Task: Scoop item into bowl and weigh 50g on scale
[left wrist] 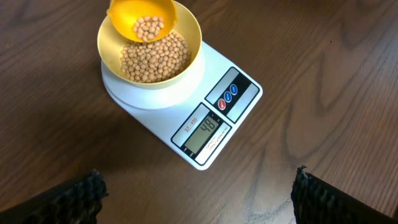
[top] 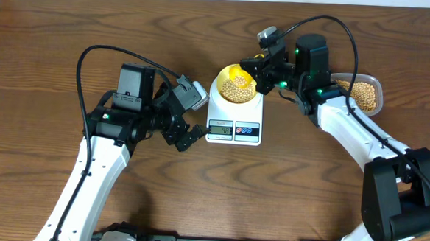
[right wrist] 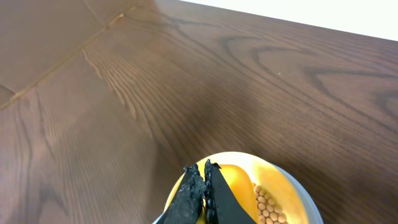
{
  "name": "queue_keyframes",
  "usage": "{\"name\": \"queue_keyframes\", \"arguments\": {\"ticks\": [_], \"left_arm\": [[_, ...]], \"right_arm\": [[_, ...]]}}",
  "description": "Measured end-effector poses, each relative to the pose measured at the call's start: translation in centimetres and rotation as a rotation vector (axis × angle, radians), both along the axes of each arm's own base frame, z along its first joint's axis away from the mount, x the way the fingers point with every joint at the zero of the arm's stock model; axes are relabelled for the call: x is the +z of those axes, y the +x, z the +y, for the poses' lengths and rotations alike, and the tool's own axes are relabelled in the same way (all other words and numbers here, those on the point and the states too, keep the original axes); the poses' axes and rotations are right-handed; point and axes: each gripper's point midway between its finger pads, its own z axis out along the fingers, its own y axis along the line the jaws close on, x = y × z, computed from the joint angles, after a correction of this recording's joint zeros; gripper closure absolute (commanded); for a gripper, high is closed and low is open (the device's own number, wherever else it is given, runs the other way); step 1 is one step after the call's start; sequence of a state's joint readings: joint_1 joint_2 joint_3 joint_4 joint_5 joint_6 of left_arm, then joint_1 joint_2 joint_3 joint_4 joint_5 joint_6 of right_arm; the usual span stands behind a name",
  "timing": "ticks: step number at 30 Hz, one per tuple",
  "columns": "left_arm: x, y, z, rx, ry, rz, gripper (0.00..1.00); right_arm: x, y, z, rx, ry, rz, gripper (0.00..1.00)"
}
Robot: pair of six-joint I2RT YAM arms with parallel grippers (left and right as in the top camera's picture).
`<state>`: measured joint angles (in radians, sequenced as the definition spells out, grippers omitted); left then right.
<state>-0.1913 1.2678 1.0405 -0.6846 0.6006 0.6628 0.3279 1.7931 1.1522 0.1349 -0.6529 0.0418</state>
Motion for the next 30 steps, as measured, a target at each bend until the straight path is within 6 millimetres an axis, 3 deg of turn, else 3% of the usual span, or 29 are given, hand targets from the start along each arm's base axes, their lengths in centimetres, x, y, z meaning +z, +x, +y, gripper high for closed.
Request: {"name": "queue_keyframes", "arguments": {"ticks": [30], "left_arm": [[0.0,0.0,0.01,0.0,0.0,0.0,0.02]], "right_arm": [[-0.06,0.57,-0.25,-0.048,-0.004,0.008,0.99]]}}
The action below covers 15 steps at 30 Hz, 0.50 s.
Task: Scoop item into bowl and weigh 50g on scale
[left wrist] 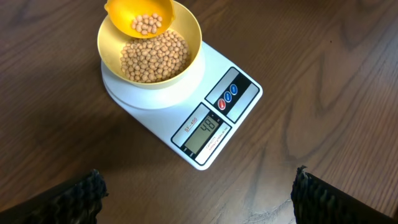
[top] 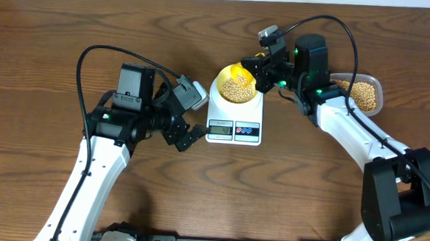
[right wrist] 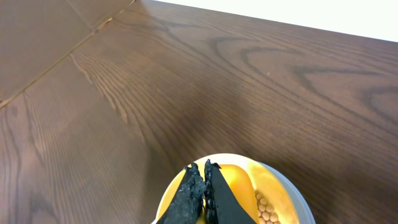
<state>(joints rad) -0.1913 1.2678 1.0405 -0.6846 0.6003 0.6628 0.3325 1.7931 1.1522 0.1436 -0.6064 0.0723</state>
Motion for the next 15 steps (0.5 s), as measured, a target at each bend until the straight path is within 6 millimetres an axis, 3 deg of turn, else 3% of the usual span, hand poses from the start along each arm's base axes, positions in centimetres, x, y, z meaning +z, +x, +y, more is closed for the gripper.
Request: {"name": "queue_keyframes", "arguments": {"ticks": [15], "left_arm": [[0.0,0.0,0.0,0.0,0.0,0.0,0.02]], "right_arm": [[0.0,0.01,-0.01,-0.011,0.013,0.02,0.99]]}}
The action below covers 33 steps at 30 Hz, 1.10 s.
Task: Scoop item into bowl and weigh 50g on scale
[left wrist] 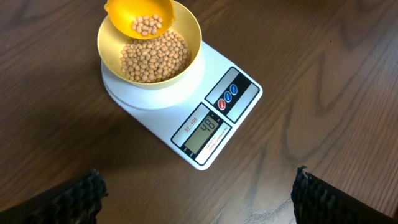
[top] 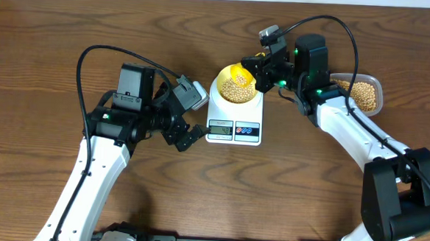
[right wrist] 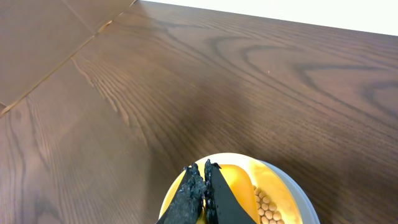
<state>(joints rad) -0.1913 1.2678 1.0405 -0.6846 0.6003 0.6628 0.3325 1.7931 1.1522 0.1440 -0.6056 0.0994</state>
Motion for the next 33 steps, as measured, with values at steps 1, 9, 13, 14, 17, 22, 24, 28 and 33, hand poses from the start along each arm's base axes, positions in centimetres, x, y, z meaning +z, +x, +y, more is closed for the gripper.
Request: {"name": "queue_keyframes", "arguments": {"ticks": [1,9,13,14,17,22,24,28,33], "left_arm": [[0.0,0.0,0.0,0.0,0.0,0.0,0.02],[0.0,0.0,0.0,0.0,0.0,0.0,0.02],[0.0,0.0,0.0,0.0,0.0,0.0,0.02],[0.0,0.0,-0.01,0.0,0.0,0.0,0.02],[0.0,0.0,0.0,0.0,0.0,0.0,0.02],[0.0,0.0,0.0,0.0,0.0,0.0,0.02],[0.0,0.0,0.0,0.0,0.0,0.0,0.02],[0.0,0.0,0.0,0.0,0.0,0.0,0.02],[0.0,0.0,0.0,0.0,0.0,0.0,0.02]], "right_arm": [[0.0,0.0,0.0,0.0,0.0,0.0,0.99],[-0.01,0.12,-0.22,-0.011,0.008,0.012,0.99],[-0.01,0.24,-0.42,-0.023,0.017,0.027,0.99],[-0.01,0.27,-0.47,-0.026,0.019,0.03,0.99],[-0.01,0.36,-0.64,-0.033,0.024,0.037,0.99],[-0.01,0.4,-0.72,-0.036,0.026,0.04,0.99],[-0.01,0.4,-0.72,-0.037,0.026,0.041,0.99],[-0.01,0.4,-0.72,-0.037,0.027,0.042,0.99],[-0.04,0.39,-0.73,-0.037,0.026,0.043,0.99]]}}
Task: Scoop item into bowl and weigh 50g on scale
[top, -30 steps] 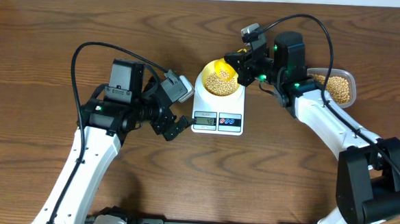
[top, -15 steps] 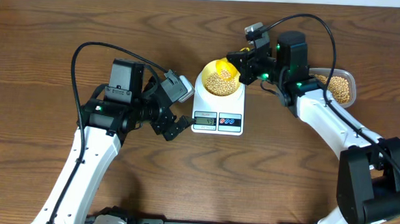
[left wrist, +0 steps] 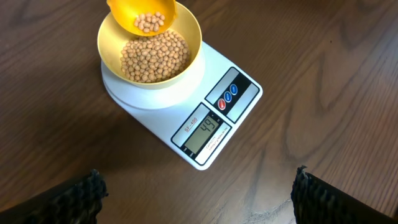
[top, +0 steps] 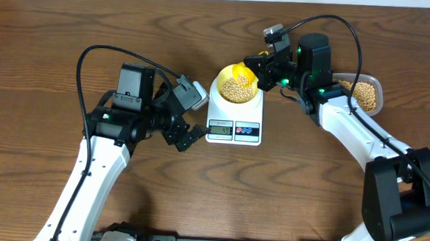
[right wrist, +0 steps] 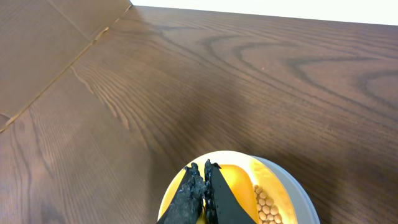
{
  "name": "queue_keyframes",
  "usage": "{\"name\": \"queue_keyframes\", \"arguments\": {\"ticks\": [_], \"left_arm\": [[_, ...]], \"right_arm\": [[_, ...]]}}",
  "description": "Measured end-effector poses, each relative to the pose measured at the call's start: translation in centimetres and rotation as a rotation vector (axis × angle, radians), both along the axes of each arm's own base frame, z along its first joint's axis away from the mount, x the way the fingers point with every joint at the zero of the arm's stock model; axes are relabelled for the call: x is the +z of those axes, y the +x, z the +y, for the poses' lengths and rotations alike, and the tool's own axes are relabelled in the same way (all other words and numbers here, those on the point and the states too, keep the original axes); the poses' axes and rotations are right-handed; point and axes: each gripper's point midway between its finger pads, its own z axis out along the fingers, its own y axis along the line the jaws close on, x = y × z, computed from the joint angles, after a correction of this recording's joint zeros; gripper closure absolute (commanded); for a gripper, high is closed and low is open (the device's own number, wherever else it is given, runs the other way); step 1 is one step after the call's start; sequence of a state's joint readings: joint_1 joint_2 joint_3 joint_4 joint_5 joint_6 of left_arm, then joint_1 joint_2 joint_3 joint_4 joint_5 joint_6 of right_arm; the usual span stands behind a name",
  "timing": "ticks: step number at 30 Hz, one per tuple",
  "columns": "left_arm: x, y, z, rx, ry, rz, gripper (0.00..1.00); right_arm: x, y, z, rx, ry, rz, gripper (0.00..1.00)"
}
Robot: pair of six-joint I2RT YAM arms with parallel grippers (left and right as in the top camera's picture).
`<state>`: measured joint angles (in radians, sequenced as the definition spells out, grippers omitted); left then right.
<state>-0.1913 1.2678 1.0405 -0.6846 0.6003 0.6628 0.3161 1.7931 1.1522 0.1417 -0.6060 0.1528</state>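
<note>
A yellow bowl point(left wrist: 149, 53) part full of soybeans sits on the white scale point(left wrist: 231, 93). The scale's display point(left wrist: 208, 128) reads 49. A yellow scoop point(left wrist: 142, 15) holding a few beans hangs over the bowl's far rim. My right gripper point(right wrist: 203, 169) is shut on the scoop's handle, above the bowl point(right wrist: 283, 180). In the overhead view the right gripper point(top: 260, 70) is at the bowl's point(top: 235, 90) right rear. My left gripper point(left wrist: 199, 199) stands open and empty over bare table in front of the scale, seen at the scale's left in the overhead view point(top: 190, 138).
A clear container of soybeans point(top: 364, 95) stands right of the scale, behind the right arm. A cardboard edge point(right wrist: 37, 56) lies at the table's far left. Cables loop above both arms.
The display has gone from 48 to 49. The scoop sits slightly further right over the bowl's rim. The left arm has not moved.
The scoop hung low over the bowl with beans in it, the display at 48. It then sat a little higher at the far rim, reading unchanged, at the two later moments. Now the scale reads 49, the right gripper still shut on the scoop.
</note>
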Motion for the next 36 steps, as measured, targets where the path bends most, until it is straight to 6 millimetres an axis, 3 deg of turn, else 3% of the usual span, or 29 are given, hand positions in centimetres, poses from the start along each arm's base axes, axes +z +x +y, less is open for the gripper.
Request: {"name": "queue_keyframes", "arguments": {"ticks": [36], "left_arm": [[0.0,0.0,0.0,0.0,0.0,0.0,0.02]], "right_arm": [[-0.2,-0.58,0.36,0.051,-0.023,-0.028,0.99]]}}
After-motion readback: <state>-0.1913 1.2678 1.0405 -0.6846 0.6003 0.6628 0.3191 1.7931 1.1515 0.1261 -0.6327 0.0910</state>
